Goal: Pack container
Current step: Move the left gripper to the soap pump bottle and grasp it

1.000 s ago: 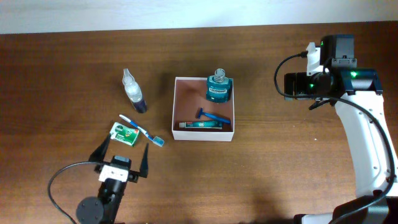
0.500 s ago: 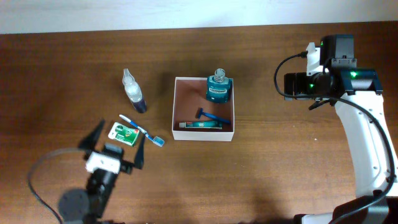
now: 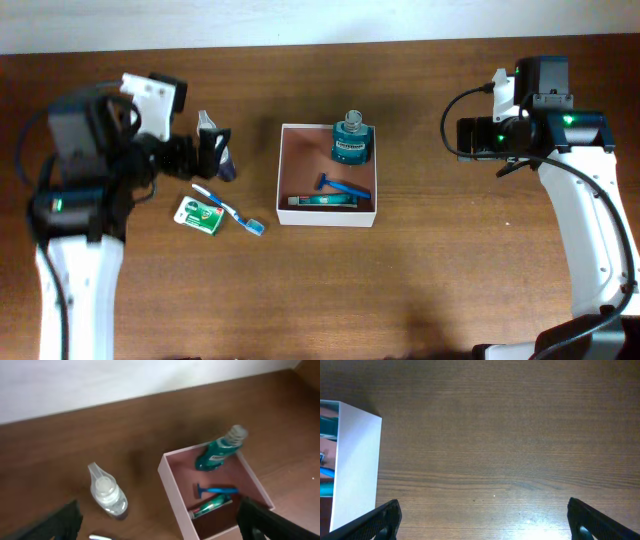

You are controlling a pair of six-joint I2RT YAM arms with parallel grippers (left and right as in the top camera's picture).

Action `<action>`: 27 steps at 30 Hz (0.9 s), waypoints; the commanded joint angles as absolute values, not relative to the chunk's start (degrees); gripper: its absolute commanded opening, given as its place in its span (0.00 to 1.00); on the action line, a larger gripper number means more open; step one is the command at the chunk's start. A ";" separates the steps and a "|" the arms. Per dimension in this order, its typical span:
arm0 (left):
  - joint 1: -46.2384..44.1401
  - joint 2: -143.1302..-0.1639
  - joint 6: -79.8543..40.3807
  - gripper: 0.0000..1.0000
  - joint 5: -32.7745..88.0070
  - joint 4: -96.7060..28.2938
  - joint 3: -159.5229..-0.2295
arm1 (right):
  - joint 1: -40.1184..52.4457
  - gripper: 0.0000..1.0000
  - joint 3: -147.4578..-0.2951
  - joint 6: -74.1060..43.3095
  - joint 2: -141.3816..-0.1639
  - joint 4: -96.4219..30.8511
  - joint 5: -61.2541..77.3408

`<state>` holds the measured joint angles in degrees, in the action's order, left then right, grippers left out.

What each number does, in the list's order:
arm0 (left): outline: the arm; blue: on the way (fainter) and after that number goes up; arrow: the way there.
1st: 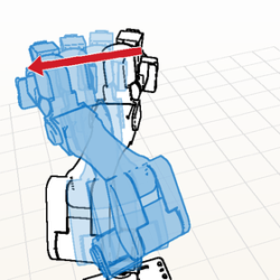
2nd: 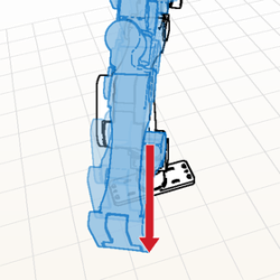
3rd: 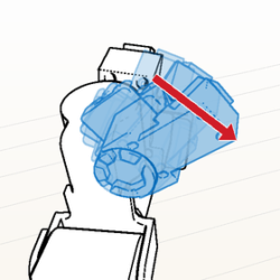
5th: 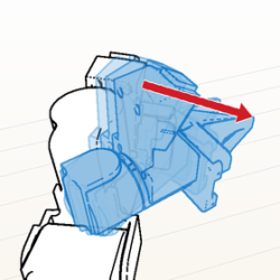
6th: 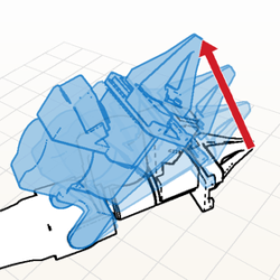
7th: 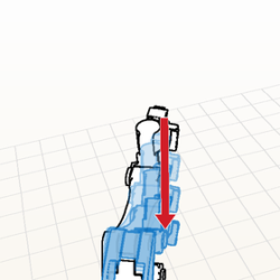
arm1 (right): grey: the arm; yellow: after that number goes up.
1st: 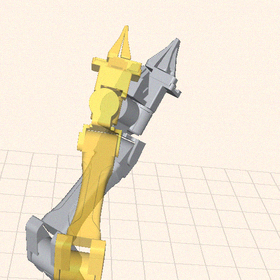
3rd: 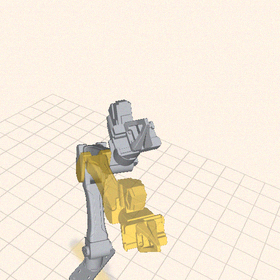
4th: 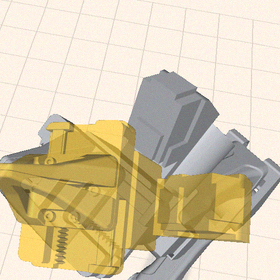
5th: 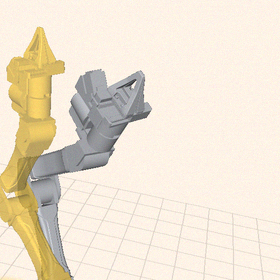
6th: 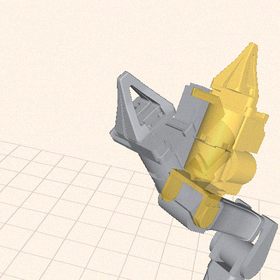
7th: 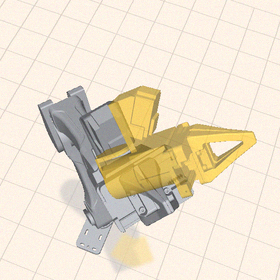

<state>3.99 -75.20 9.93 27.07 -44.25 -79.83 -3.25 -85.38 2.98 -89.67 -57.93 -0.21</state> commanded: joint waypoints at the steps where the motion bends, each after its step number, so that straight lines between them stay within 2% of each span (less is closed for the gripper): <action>1: 4.19 -79.92 9.91 1.00 27.07 -44.01 -81.54 | -3.51 0.99 -85.78 2.48 -89.49 -57.89 -0.58; 9: 4.19 -88.73 9.89 0.99 25.69 -40.58 -81.54 | -3.51 0.99 -85.78 2.50 -89.49 -57.89 -0.58; 12: 4.19 -91.05 9.87 0.84 25.65 -39.33 -81.54 | -3.51 0.99 -85.78 2.50 -89.49 -57.89 -0.58; 18: 4.05 -93.27 5.06 0.82 13.76 -38.92 -81.54 | -3.51 0.99 -85.78 2.50 -89.49 -57.89 -0.58; 27: 1.06 -95.68 -3.88 0.81 8.34 -35.48 -81.54 | -3.51 0.99 -85.78 2.50 -89.49 -57.89 -0.58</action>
<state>3.01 -94.04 0.10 12.12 -36.60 -80.27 -3.25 -85.38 3.05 -89.67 -57.91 -0.19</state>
